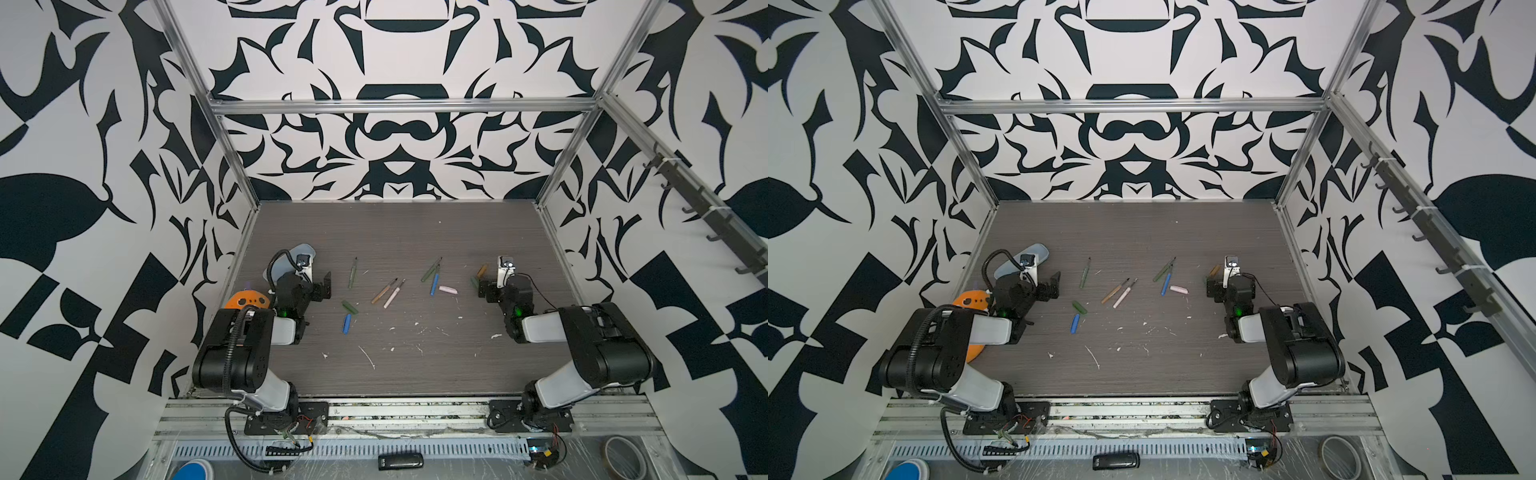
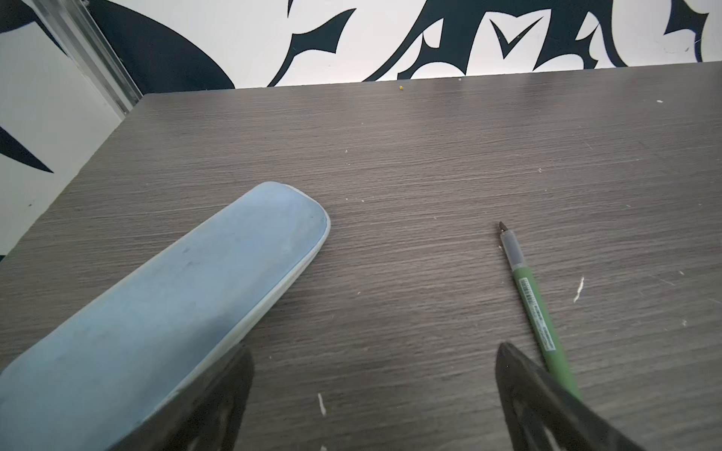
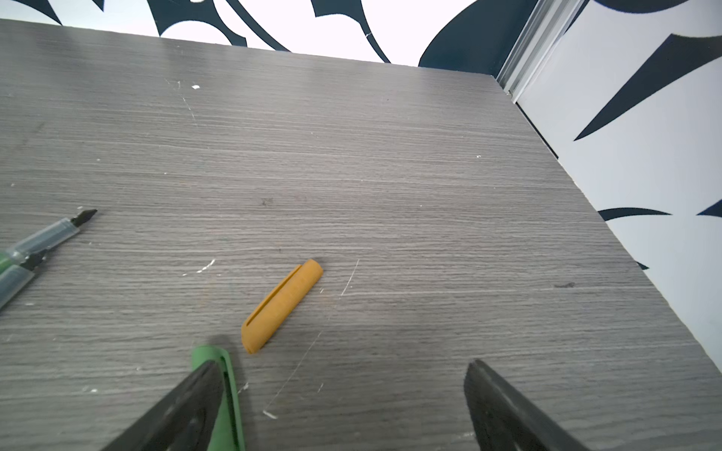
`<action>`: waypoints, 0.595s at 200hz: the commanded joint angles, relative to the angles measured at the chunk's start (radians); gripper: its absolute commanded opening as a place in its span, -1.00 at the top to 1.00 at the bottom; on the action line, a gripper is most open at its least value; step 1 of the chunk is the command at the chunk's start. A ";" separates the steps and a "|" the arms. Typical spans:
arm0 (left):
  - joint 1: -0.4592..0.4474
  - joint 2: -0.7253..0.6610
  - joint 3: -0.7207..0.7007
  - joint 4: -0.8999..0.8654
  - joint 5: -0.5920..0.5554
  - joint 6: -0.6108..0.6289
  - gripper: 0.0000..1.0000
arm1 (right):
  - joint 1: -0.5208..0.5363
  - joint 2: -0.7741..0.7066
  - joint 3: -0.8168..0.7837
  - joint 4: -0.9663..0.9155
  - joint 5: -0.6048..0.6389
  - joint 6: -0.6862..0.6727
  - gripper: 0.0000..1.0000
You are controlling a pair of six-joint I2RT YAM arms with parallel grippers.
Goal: Insert pens into pen caps
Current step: Pick up a pen from the center of the table.
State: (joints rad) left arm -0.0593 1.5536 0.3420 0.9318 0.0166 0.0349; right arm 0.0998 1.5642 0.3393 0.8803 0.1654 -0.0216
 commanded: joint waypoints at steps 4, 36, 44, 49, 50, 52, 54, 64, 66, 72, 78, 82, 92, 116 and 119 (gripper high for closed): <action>-0.002 0.005 0.002 0.033 0.009 0.010 -0.98 | 0.002 -0.007 0.019 0.028 0.018 0.012 -1.00; -0.002 0.005 0.002 0.033 0.008 0.011 -0.98 | 0.003 -0.007 0.018 0.032 0.019 0.012 -1.00; -0.002 0.006 0.003 0.034 0.008 0.011 -0.98 | 0.002 -0.007 0.018 0.032 0.018 0.011 -1.00; -0.002 0.005 0.003 0.032 0.008 0.010 -0.98 | 0.003 -0.007 0.018 0.032 0.018 0.011 -1.00; -0.002 0.005 0.003 0.033 0.008 0.010 -0.98 | 0.002 -0.007 0.018 0.032 0.018 0.011 -1.00; -0.002 0.005 0.004 0.033 0.008 0.010 -0.98 | 0.003 -0.007 0.018 0.032 0.018 0.011 -1.00; -0.002 0.005 0.003 0.033 0.008 0.010 -0.98 | 0.002 -0.007 0.018 0.032 0.017 0.011 -1.00; -0.002 0.006 0.004 0.033 0.008 0.011 -0.99 | 0.003 -0.007 0.019 0.032 0.019 0.011 -1.00; -0.002 0.005 0.004 0.033 0.008 0.010 -0.99 | 0.003 -0.007 0.018 0.032 0.018 0.011 -1.00; -0.002 0.006 0.002 0.033 0.009 0.010 -0.98 | 0.003 -0.006 0.018 0.032 0.017 0.011 -1.00; -0.002 0.004 0.004 0.034 0.009 0.010 -0.98 | 0.002 -0.006 0.018 0.032 0.018 0.011 -1.00; -0.002 0.005 0.003 0.033 0.008 0.010 -0.99 | 0.002 -0.007 0.018 0.032 0.017 0.011 -1.00; -0.002 0.006 0.003 0.033 0.008 0.011 -0.98 | 0.003 -0.007 0.018 0.032 0.019 0.011 -1.00; -0.002 0.005 0.003 0.033 0.008 0.010 -0.98 | 0.002 -0.007 0.018 0.032 0.018 0.011 -1.00; -0.002 0.005 0.003 0.033 0.009 0.011 -0.98 | 0.002 -0.007 0.018 0.032 0.019 0.011 -1.00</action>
State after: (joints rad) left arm -0.0593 1.5536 0.3420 0.9318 0.0166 0.0349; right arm 0.0998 1.5642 0.3393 0.8806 0.1692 -0.0219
